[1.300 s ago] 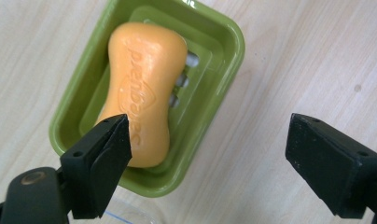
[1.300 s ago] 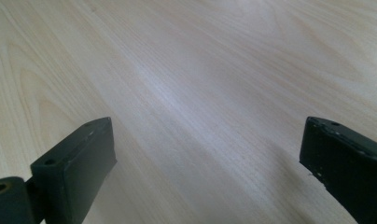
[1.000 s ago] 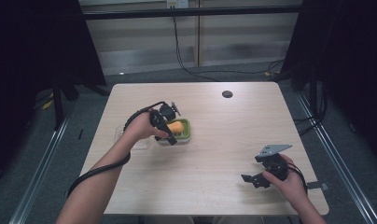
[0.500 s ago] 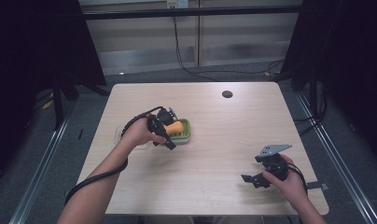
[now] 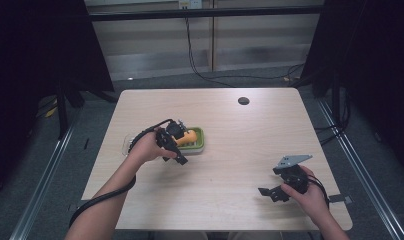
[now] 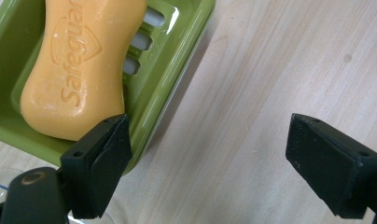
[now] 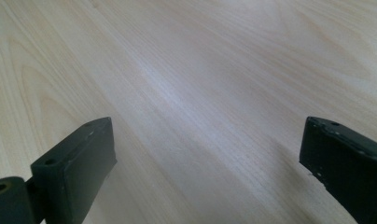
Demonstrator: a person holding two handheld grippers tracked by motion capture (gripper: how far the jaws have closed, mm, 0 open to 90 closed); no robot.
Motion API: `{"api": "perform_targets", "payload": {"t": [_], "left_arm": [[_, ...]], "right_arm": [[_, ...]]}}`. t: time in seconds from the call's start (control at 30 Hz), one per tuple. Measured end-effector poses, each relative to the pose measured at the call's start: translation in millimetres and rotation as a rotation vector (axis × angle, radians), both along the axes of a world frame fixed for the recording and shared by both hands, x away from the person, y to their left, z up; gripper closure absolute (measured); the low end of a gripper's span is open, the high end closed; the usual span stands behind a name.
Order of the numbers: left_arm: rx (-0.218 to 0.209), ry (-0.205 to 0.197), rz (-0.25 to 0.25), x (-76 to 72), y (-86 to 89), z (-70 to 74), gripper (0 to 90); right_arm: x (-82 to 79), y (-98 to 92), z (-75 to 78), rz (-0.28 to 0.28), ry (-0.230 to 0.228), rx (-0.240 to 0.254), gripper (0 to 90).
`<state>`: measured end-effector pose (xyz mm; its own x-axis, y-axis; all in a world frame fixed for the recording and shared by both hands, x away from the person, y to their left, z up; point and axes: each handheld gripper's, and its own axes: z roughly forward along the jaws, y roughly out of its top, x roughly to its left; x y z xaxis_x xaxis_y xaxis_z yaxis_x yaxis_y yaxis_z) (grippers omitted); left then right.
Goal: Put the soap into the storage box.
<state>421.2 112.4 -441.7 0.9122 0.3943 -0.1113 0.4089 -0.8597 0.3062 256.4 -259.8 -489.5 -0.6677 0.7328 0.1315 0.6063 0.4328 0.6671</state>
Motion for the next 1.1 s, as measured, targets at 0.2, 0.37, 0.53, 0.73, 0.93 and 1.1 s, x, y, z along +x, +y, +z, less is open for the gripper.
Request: {"api": "perform_targets", "payload": {"t": [0.2,0.37,0.53,0.73,0.93,1.1], "left_arm": [[-0.013,-0.013,0.002,-4.0,1.0,0.0,14.4],[-0.035,-0.025,-0.004,-7.5,2.4,3.3,14.4],[-0.047,-0.025,-0.004,-12.4,2.9,4.7,14.3],[-0.058,-0.019,-0.013,-18.2,1.3,2.6,14.4],[-0.07,-0.007,-0.006,-23.0,1.3,-2.5,14.5],[-0.088,-0.014,0.01,-25.1,1.5,-3.2,14.4]], "right_arm": [[0.0,-0.3,0.3,0.003,-0.002,-0.002,3.1],[-0.2,0.0,0.1,0.004,0.0,0.001,3.0],[0.0,0.4,0.1,0.008,0.0,0.0,3.0],[-0.3,1.0,0.2,0.009,0.0,0.0,3.1],[-0.4,0.8,0.1,0.008,0.004,0.0,3.0],[-0.1,1.2,0.4,0.01,0.004,-0.007,3.1]]}}
